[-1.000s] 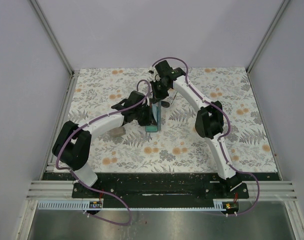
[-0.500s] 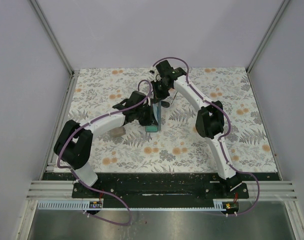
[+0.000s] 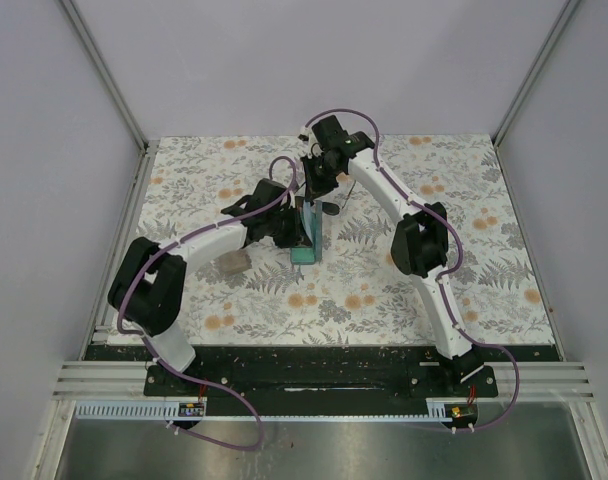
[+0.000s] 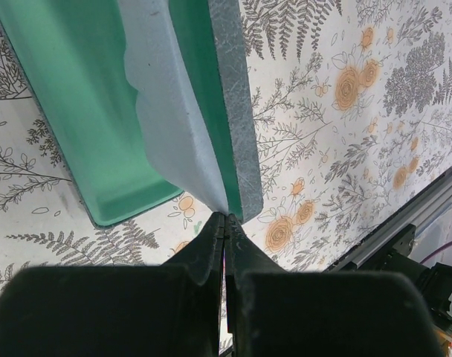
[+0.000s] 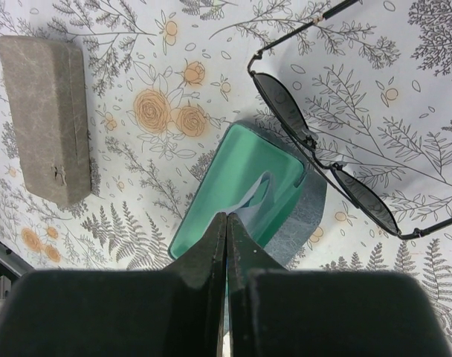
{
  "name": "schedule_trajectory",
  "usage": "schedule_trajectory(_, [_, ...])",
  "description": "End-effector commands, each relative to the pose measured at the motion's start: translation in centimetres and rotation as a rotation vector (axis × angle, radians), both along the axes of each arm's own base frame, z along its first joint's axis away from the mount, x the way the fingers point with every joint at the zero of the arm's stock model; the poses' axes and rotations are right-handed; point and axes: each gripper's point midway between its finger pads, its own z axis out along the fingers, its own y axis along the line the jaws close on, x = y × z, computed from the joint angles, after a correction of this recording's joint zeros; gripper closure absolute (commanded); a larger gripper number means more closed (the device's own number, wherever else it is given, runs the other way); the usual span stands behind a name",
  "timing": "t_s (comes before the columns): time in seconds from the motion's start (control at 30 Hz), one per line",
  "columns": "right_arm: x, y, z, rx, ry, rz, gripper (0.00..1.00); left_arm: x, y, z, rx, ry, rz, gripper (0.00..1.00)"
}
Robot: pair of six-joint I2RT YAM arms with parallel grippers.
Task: Organize the sunglasses
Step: Place the folded cleaning cloth in the sunglasses case.
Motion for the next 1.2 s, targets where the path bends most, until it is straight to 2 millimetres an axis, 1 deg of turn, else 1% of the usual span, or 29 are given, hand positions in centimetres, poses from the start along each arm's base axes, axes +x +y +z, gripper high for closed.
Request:
schedule_trajectory(0.0, [1.0, 0.4, 1.1, 0.031, -0.033, -0.007, 1.0, 0.5, -0.7, 0.1, -0.043, -0.018, -0.02, 1.0])
schedule_trajectory(0.23, [1.0, 0.5, 0.8, 0.033, -0.025, -0.003, 1.0, 0.2, -1.0, -0.4, -0.066, -0.003, -0.029, 1.0])
schedule_trajectory(0.6, [1.0, 0.4, -0.4, 0.017, -0.004, -0.006, 1.0, -0.5, -0.8, 0.3, -0.085, -0.007, -0.032, 1.0])
schedule_trajectory(0.8, [1.0, 0.3, -0.7, 0.009, -0.004, -0.009, 1.0, -0.6, -0.9, 1.0, -0.1, -0.015, -0.033, 1.0])
schedule_trajectory(1.03, [1.3, 0.4, -1.3, 0.006, 0.0, -0.011, 1.0, -0.6, -0.9, 0.5, -0.092, -0.005, -0.036, 1.0])
schedule_trajectory(1.17, [1.3, 0.4, -1.8, 0.001, 0.006, -0.012, 1.0, -0.7, -1.1, 0.7, -0.099, -0.007, -0.041, 1.0])
